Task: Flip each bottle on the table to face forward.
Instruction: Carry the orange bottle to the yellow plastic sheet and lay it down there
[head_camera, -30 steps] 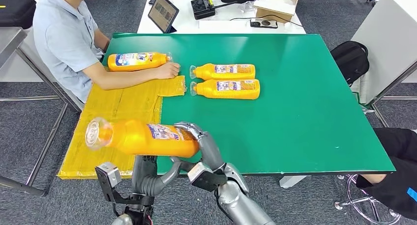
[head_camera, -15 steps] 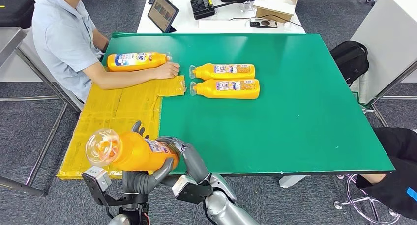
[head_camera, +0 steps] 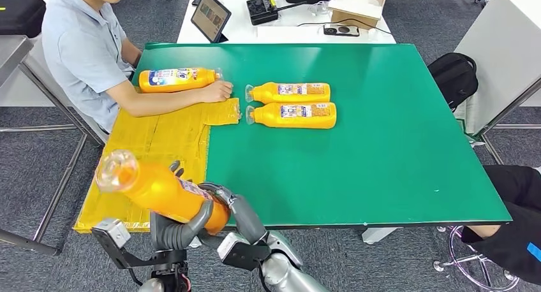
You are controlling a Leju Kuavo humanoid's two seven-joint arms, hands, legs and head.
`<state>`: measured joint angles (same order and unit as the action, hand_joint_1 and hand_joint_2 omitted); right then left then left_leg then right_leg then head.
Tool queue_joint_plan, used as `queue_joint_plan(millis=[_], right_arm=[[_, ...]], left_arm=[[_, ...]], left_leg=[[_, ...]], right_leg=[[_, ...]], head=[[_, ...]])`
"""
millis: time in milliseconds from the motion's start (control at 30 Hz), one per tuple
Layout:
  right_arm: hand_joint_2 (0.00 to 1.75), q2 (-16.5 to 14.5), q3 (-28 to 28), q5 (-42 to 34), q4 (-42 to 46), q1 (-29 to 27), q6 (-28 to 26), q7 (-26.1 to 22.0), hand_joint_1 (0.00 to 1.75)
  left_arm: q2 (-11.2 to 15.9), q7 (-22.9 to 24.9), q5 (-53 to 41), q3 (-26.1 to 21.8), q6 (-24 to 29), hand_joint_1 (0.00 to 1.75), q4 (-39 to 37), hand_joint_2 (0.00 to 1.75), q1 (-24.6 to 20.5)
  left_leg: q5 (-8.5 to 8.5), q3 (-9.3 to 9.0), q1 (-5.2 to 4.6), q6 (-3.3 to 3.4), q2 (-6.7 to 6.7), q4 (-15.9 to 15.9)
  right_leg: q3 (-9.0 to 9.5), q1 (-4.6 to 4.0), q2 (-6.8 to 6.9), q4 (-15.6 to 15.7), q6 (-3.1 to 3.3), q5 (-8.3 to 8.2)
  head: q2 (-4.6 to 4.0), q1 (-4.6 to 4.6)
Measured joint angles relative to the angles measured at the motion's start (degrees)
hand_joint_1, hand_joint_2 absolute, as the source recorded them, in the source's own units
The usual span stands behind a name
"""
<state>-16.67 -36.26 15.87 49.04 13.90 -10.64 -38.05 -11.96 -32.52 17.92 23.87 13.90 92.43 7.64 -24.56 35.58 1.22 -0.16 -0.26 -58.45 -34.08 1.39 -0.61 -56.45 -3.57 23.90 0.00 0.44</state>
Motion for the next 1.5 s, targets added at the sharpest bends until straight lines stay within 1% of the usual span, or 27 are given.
queue_joint_plan(millis=[167,300,400,533,600,667,767,867,933,967,1033,1100,1167,1233,1333,1433,1500], right_arm=[[0.00,0.6,-0.4,0.0,-0.1,-1.3,-0.6,0.0,0.00],[0.00,1.6,-0.5,-1.3,2.6,-3.6,-3.3,0.0,0.00],[0.00,3.9,0.2,-1.8,7.5,-7.3,-7.2,0.0,0.00],[0.00,8.3,2.6,-2.2,15.8,-13.0,-14.5,0.0,0.00],[0.00,10.0,4.2,-3.1,19.8,-15.5,-16.6,0.0,0.00],[0.00,11.0,6.1,-3.3,23.6,-18.2,-17.8,0.0,0.00],[0.00,12.0,9.1,-1.9,28.6,-21.8,-18.5,0.0,0.00],[0.00,12.3,11.8,-0.4,32.9,-24.5,-18.6,0.0,0.00],[0.00,12.3,13.1,-0.2,35.0,-25.5,-18.6,0.0,0.00],[0.00,12.3,13.6,-0.1,35.8,-25.8,-18.5,0.0,0.00],[0.00,12.3,14.4,-0.4,37.0,-26.2,-17.7,0.0,0.00],[0.00,12.2,14.8,-0.9,37.5,-26.0,-16.1,0.0,0.00],[0.00,11.9,15.0,-1.4,37.5,-25.5,-14.2,0.0,0.00],[0.00,11.7,15.0,-2.0,37.3,-25.0,-12.6,0.0,0.00],[0.00,11.3,15.0,-2.5,36.7,-24.2,-10.8,0.0,0.00],[0.00,11.2,14.9,-2.8,36.2,-23.7,-10.0,0.0,0.00],[0.00,11.2,14.9,-3.1,35.8,-23.5,-9.3,0.0,0.00]], left_arm=[[0.2,3.5,4.4,-1.3,-5.6,1.75,0.1,1.75,-0.5],[1.5,6.1,5.0,-2.6,-11.2,1.75,0.1,1.75,-1.0],[3.2,6.9,3.0,-5.0,-12.9,1.75,0.0,1.75,-1.0],[5.5,7.0,-1.7,-10.3,-13.1,1.75,0.0,1.75,-0.1],[6.3,6.5,-6.8,-12.5,-10.9,1.75,0.1,1.75,0.6],[6.9,5.9,-13.9,-14.7,-6.6,1.75,0.3,1.75,1.2],[7.5,5.8,-26.1,-17.8,0.9,1.75,0.4,1.75,1.5],[8.1,7.1,-42.1,-20.0,9.8,1.75,0.2,1.75,0.8],[8.5,8.0,-49.9,-21.1,13.7,1.75,-0.3,1.75,-0.3],[8.8,8.3,-52.0,-21.5,14.7,1.75,-0.6,1.75,-0.9],[9.4,9.4,-56.5,-22.0,16.0,1.75,-1.6,1.75,-2.3],[10.2,10.8,-63.3,-22.1,16.6,1.75,-3.8,1.75,-4.5],[10.9,11.9,-68.4,-21.6,15.6,1.75,-7.2,1.75,-7.6],[11.3,12.9,-70.9,-20.5,13.2,1.75,-11.1,1.75,-11.2],[11.5,13.8,-74.9,-17.5,11.1,1.75,-17.1,1.75,-15.9],[11.6,14.0,-76.4,-14.9,9.4,1.75,-21.4,1.75,-18.9],[11.7,14.0,-76.6,-13.2,5.5,1.75,-24.4,1.75,-20.9]], left_leg=[[0.00,0.01,0.00,0.00,0.00,0.0],[0.00,0.01,0.00,0.00,-0.02,0.0],[-0.02,0.02,0.00,-0.01,-0.03,0.0],[-0.03,0.06,0.00,-0.01,-0.04,0.0],[-0.03,0.07,0.00,-0.01,-0.04,0.0],[-0.04,0.07,0.00,-0.01,-0.04,0.0],[-0.04,0.06,0.00,-0.01,-0.07,0.0],[-0.03,0.06,0.01,-0.02,-0.07,0.0],[-0.02,0.04,0.01,-0.02,-0.06,0.0],[-0.02,0.03,0.01,-0.02,-0.06,0.0],[0.00,0.00,0.01,-0.02,-0.06,0.0],[0.04,0.00,0.00,0.01,-0.08,0.0],[0.08,-0.01,0.00,0.02,-0.10,0.0],[0.12,-0.01,0.00,0.04,-0.12,0.0],[0.16,0.00,0.00,0.05,-0.18,0.0],[0.16,0.01,-0.01,0.05,-0.14,0.0],[0.15,0.02,-0.01,0.05,-0.14,0.0]], right_leg=[[0.01,0.00,0.00,0.0,0.00,0.00],[0.02,0.00,0.00,0.0,0.00,0.00],[0.04,0.00,0.00,0.0,0.00,0.00],[0.02,0.00,0.01,0.0,0.01,0.02],[0.01,0.00,0.01,0.0,0.01,0.03],[0.01,0.00,0.01,0.0,0.01,0.03],[0.00,0.00,0.02,0.0,0.01,0.03],[0.00,-0.01,0.02,0.0,0.02,0.03],[0.02,-0.01,0.02,0.0,0.02,0.02],[0.03,-0.01,0.02,0.0,0.02,0.02],[0.03,-0.01,0.02,0.0,0.03,0.01],[0.05,0.00,0.04,0.0,0.02,0.01],[0.08,0.00,0.06,0.0,0.02,-0.01],[0.10,0.00,0.07,0.0,0.01,-0.02],[0.14,0.00,0.09,0.0,0.04,-0.08],[0.10,0.00,0.07,0.0,0.12,-0.14],[0.07,0.00,0.08,0.0,0.12,-0.13]], head=[[0.00,0.00],[0.00,0.00],[0.00,0.00],[0.00,-0.01],[0.00,0.01],[0.00,0.01],[0.00,0.01],[0.00,0.02],[0.00,0.01],[0.00,0.02],[0.00,0.01],[0.00,0.02],[0.00,0.02],[0.00,0.01],[0.00,0.02],[0.00,0.02],[0.00,0.02]])
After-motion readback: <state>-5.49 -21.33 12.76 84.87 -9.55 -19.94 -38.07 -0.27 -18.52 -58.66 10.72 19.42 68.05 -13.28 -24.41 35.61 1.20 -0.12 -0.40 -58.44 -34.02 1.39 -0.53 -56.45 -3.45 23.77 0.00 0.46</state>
